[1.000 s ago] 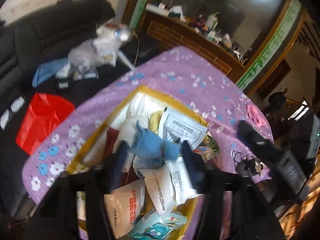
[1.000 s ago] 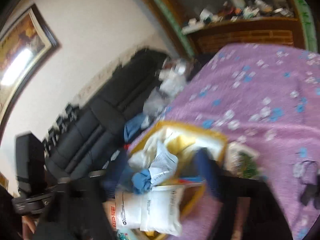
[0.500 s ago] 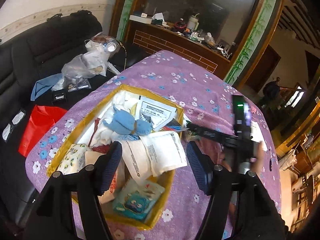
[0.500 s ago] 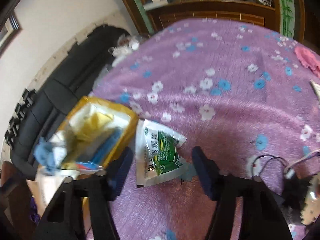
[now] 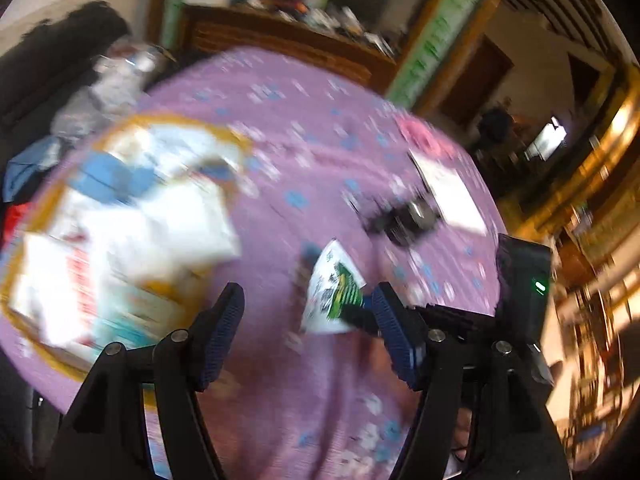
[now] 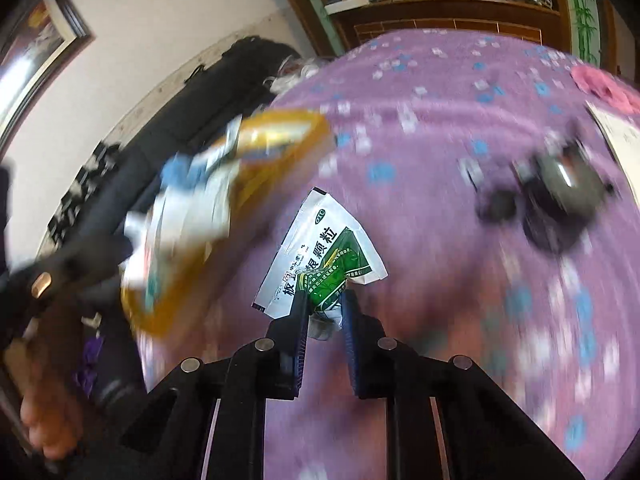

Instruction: Organize soft objects

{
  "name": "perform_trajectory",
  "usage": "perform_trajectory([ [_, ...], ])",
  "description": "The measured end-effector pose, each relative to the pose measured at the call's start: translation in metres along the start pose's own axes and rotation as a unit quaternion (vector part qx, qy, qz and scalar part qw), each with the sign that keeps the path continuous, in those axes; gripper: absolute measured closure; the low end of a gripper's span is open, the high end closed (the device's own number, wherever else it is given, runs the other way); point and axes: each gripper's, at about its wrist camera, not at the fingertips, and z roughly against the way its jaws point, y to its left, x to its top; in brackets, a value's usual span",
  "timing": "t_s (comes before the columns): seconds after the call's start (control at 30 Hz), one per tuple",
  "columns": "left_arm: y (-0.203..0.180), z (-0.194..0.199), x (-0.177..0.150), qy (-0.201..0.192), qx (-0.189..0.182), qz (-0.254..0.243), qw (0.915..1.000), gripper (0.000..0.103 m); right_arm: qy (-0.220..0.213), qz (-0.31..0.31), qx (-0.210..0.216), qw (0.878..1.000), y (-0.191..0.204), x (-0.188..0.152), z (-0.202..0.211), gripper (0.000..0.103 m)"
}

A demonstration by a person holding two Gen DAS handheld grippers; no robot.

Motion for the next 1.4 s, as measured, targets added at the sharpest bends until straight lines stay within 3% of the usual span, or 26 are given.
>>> perform_trajectory([
  [0.13,-0.019,-0.047,-0.019,0.063,-0.021,-0.016,0.9977,0.038,0.017,-0.007,0.016,1.000,-0.017,-0.036,0.013,0.087],
  [0.27,-0.021,-0.074,-0.035,0.104,-0.030,-0.002,0.9941,0.059,0.015,-0.012,0.025,0.999,-0.024,-0.049,0.019,0.087],
  [0.3,-0.019,-0.077,-0.038,0.110,-0.037,0.010,0.9931,0.071,0.014,-0.012,0.024,1.000,-0.024,-0.052,0.023,0.087],
  [0.37,-0.020,-0.079,-0.041,0.116,-0.059,0.024,0.9913,0.079,0.015,-0.006,0.027,1.000,-0.019,-0.054,0.029,0.087],
  [0.43,-0.022,-0.075,-0.043,0.114,-0.075,0.022,0.9905,0.083,0.019,0.008,0.022,1.000,-0.011,-0.060,0.033,0.087],
  [0.67,-0.019,-0.063,-0.052,0.101,-0.078,0.032,0.9913,0.093,0.016,0.019,0.017,1.000,-0.001,-0.071,0.046,0.087],
  [0.77,-0.016,-0.052,-0.052,0.096,-0.086,0.045,0.9906,0.093,0.010,0.016,0.020,1.000,0.003,-0.075,0.058,0.087],
  [0.93,-0.019,-0.020,-0.050,0.057,-0.091,0.045,0.9933,0.093,-0.010,0.041,0.011,0.999,0.026,-0.075,0.088,0.087],
  [1.4,-0.020,0.048,-0.065,-0.011,-0.066,0.027,0.9974,0.093,-0.049,0.093,-0.009,0.994,0.084,-0.094,0.136,0.087],
])
